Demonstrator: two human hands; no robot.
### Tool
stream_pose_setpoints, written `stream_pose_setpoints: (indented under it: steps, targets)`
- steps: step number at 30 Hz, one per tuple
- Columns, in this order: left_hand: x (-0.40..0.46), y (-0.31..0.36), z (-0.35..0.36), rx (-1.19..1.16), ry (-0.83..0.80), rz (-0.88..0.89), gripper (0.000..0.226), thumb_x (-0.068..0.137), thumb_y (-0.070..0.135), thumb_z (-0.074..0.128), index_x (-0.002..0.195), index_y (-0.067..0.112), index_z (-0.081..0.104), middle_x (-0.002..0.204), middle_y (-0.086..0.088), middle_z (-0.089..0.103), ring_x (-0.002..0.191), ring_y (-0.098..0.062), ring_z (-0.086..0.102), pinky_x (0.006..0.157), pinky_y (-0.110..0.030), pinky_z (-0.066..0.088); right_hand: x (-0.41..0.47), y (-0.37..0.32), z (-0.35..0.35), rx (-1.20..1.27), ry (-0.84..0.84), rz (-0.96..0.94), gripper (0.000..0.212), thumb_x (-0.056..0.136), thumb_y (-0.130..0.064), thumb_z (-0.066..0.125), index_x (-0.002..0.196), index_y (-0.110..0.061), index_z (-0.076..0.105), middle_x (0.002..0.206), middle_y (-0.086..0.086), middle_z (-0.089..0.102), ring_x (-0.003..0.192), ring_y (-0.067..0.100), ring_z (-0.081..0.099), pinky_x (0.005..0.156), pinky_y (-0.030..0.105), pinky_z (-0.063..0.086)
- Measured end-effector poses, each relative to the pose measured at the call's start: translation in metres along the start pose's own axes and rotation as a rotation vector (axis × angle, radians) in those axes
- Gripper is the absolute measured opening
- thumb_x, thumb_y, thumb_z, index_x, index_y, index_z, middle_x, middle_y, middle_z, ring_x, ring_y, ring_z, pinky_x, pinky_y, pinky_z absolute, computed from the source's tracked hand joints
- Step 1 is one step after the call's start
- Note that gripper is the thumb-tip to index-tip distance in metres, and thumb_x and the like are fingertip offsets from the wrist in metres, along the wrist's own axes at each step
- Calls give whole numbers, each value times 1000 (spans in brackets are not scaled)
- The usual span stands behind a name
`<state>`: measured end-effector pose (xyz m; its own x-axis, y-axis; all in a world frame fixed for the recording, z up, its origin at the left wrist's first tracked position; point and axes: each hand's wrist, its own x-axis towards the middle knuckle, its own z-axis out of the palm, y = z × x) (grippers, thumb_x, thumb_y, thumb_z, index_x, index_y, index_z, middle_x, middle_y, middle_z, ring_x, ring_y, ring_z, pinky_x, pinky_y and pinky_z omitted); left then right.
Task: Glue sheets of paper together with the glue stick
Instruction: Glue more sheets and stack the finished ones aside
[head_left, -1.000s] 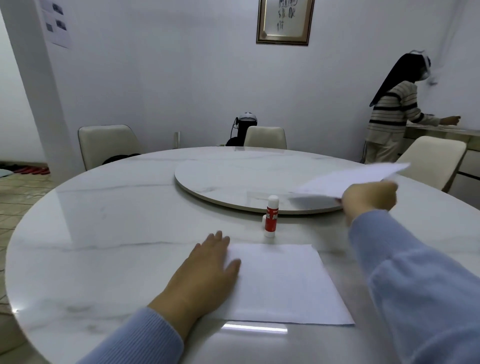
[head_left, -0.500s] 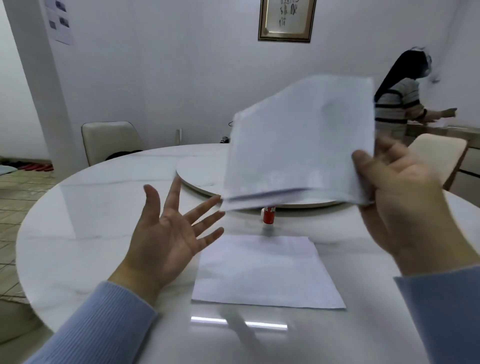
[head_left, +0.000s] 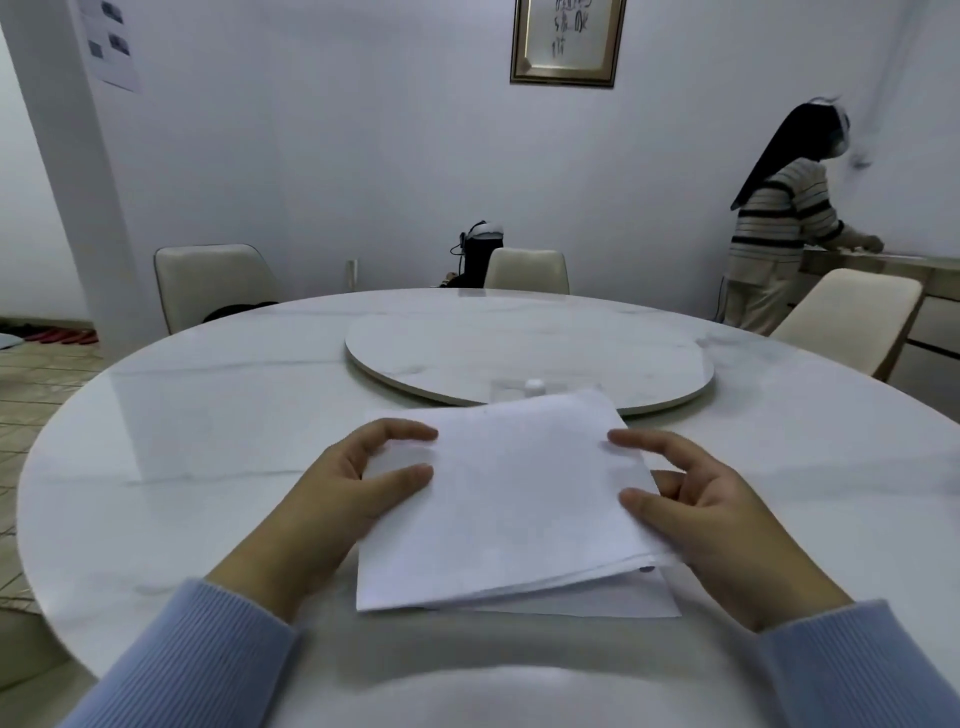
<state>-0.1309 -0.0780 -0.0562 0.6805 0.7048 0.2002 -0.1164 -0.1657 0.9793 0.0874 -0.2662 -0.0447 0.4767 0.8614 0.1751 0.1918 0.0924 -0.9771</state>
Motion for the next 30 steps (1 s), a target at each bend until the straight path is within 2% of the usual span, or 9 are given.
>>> stream_pose_setpoints:
  steps: [3, 6, 10, 11, 14, 18, 21, 25, 30]
  targets:
    - [-2, -4, -1, 301, 75, 25, 21, 81, 22, 70, 94, 39, 68, 90, 19, 67, 76, -1, 66, 61, -17, 52, 2, 5, -1, -39, -48, 114, 24, 82, -7, 67, 96, -26, 74, 69, 9, 55, 67, 26, 55, 64, 34, 47]
    - [-1, -8, 3, 478, 148, 51, 25, 79, 26, 71, 92, 47, 64, 97, 19, 62, 86, -5, 62, 71, -23, 51, 2, 8, 2, -83, -21, 156, 17, 78, -7, 73, 87, -22, 76, 51, -8, 48, 50, 9, 55, 51, 22, 46]
    - [1, -5, 5, 181, 127, -66, 21, 82, 18, 69, 88, 38, 68, 97, -6, 70, 80, -26, 70, 69, -37, 58, 4, 15, 1, -195, 90, 147, 18, 75, -6, 77, 83, -22, 75, 44, -16, 49, 37, 5, 46, 39, 15, 37]
    - [0, -6, 5, 154, 96, -86, 23, 83, 14, 67, 89, 36, 69, 97, -7, 71, 79, -24, 71, 68, -34, 57, 5, 17, 0, -204, 107, 157, 18, 74, -6, 77, 83, -21, 75, 44, -16, 47, 38, 6, 45, 40, 17, 37]
    - [1, -11, 2, 427, 117, -58, 27, 79, 15, 69, 86, 40, 68, 91, 5, 66, 72, -8, 65, 61, -17, 49, 8, 20, -1, -259, 128, 176, 18, 73, -9, 79, 85, -21, 73, 47, -14, 47, 42, 7, 46, 42, 20, 39]
    - [1, -11, 1, 608, 143, -54, 28, 72, 21, 74, 87, 42, 65, 92, 7, 62, 75, -9, 61, 61, -16, 42, 10, 22, 1, -426, 159, 136, 23, 71, -16, 81, 87, -26, 68, 72, -2, 53, 58, 13, 51, 51, 19, 44]
    - [0, -11, -2, 708, 118, -46, 35, 68, 23, 77, 89, 45, 62, 91, 12, 60, 73, -6, 60, 60, -13, 41, 10, 23, 3, -485, 164, 137, 27, 70, -15, 81, 88, -29, 67, 82, -2, 56, 66, 12, 53, 53, 14, 44]
    - [1, -12, -3, 718, 103, -92, 41, 65, 23, 80, 93, 45, 59, 96, 11, 59, 77, -8, 61, 66, -18, 44, 11, 23, 3, -492, 169, 149, 33, 69, -13, 81, 92, -32, 66, 85, -5, 57, 75, 11, 57, 61, 17, 44]
    - [1, -13, -4, 710, 96, -151, 44, 67, 26, 80, 103, 41, 60, 95, 11, 60, 75, -5, 60, 60, -15, 41, 11, 23, 2, -491, 170, 192, 38, 70, -11, 80, 100, -29, 67, 83, 0, 59, 72, 16, 59, 54, 19, 48]
